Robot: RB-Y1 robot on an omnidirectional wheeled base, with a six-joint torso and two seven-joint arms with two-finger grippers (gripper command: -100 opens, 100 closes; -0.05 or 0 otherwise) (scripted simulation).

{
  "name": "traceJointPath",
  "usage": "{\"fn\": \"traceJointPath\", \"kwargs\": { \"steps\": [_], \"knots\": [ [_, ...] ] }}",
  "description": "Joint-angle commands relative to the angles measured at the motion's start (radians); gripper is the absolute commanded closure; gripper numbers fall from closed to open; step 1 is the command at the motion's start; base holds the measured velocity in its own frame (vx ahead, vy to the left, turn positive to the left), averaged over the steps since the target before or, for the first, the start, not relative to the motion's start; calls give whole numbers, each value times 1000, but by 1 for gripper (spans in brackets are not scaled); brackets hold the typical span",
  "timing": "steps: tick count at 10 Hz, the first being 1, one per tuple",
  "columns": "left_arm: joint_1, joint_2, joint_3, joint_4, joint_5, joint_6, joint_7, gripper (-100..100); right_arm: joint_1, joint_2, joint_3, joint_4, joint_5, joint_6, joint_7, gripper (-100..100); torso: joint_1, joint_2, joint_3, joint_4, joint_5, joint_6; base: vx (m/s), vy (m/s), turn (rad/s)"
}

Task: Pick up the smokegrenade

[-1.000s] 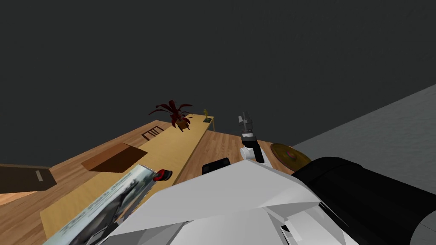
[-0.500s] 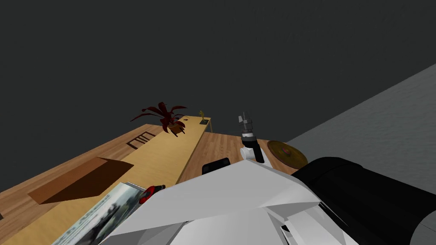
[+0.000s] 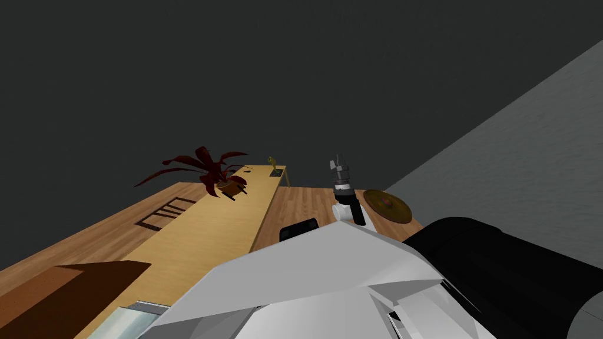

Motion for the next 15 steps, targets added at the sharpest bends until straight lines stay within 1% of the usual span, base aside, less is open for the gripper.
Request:
{"fn": "traceJointPath", "kwargs": {
  "steps": [1,2,3,5,8,9,10,11,12,13,15],
  "knots": [
    [36,18,-24,21,-10,10,50,-100,0,0,0,0,0,0,0,0,0,0,0,0,0,0,146,27,-258],
    [53,27,-39,40,-17,13,76,-100,0,0,0,0,0,0,0,0,0,-1,0,0,0,0,137,54,-260],
    [53,27,-39,40,-17,13,76,-100,0,0,0,0,0,0,0,0,1,0,0,0,0,0,71,53,-64],
    [84,48,-67,75,-31,17,123,-100,0,0,0,0,0,0,0,0,0,5,3,1,0,0,71,38,-163],
    [124,83,-102,118,-47,23,181,-100,0,0,0,0,0,0,0,0,0,3,1,1,0,0,89,44,-181],
    [144,105,-118,138,-55,26,207,-100,0,0,0,0,0,0,0,0,0,3,2,1,0,0,99,67,-211],
    [155,119,-128,151,-60,28,223,-100,0,0,0,0,0,0,0,0,1,2,1,1,0,0,107,65,-185],
    [142,111,-118,158,-55,14,210,-100,0,0,0,0,0,0,0,0,1,2,1,0,0,0,44,29,-31],
    [143,112,-120,159,-56,16,213,0,0,0,0,0,0,0,0,0,-1,4,2,1,0,-1,8,7,4],
    [114,109,-124,182,-53,21,202,-100,0,0,0,0,0,0,0,0,-3,7,4,1,-1,-1,5,23,-19],
    [71,103,-132,217,-47,30,187,-100,0,0,0,0,0,0,0,0,-1,8,5,2,0,-1,4,46,-20]
  ]
}}
